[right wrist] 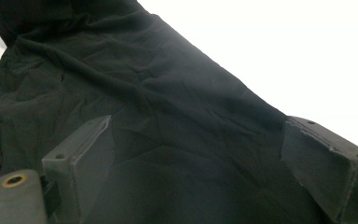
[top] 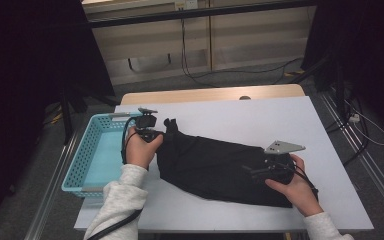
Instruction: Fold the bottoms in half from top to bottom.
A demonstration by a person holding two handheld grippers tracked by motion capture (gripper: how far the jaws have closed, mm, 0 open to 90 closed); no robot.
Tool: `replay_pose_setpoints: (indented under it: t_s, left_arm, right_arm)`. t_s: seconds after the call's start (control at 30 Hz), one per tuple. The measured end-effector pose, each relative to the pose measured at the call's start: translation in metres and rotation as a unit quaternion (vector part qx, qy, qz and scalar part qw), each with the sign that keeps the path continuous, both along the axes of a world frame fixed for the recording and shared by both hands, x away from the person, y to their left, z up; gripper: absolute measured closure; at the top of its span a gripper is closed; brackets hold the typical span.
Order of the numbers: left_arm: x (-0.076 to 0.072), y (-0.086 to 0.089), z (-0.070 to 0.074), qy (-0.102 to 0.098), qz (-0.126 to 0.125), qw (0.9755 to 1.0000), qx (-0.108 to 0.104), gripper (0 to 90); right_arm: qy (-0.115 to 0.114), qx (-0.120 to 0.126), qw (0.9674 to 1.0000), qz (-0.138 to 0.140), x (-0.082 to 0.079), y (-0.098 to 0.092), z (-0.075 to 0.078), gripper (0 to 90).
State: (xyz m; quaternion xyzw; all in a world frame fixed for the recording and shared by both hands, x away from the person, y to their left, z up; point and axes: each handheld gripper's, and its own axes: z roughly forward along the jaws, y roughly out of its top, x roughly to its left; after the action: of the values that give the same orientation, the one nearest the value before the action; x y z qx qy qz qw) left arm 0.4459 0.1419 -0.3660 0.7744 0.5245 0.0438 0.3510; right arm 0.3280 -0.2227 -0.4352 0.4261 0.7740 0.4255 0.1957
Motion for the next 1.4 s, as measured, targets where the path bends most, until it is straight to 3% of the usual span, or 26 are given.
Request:
replay_pose_setpoints:
  t_s: [0.43,0.7,0.9,1.0,1.13,1.27,1.4]
  left_arm:
    - [-0.016,-0.037,-0.027,-0.004,-0.040,0.9991,-0.015,84.6]
    - [-0.022,-0.054,-0.040,-0.002,-0.053,0.9983,-0.023,84.7]
    - [-0.031,-0.070,-0.051,0.003,-0.086,0.9956,-0.036,84.2]
    - [-0.034,-0.075,-0.058,0.005,-0.101,0.9936,-0.049,78.6]
    - [-0.039,-0.077,-0.068,0.012,-0.126,0.9904,-0.056,62.6]
    - [-0.042,-0.071,-0.069,-0.007,-0.133,0.9894,-0.058,45.3]
    - [-0.048,-0.062,-0.063,-0.023,-0.134,0.9893,-0.055,35.0]
  right_arm:
    - [0.001,-0.002,1.0000,-0.001,-0.001,0.000,0.000,10.1]
    - [0.002,-0.003,1.0000,-0.002,-0.003,-0.001,-0.001,10.1]
    - [0.004,-0.005,1.0000,-0.002,-0.004,-0.001,-0.002,10.1]
    - [0.004,-0.006,1.0000,-0.001,-0.003,-0.001,-0.003,10.1]
    - [0.005,-0.008,1.0000,0.001,-0.003,0.002,-0.003,10.2]
    - [0.005,-0.007,1.0000,0.000,-0.001,0.006,-0.004,11.8]
    - [0.007,-0.008,0.9999,-0.008,0.003,0.012,-0.005,12.4]
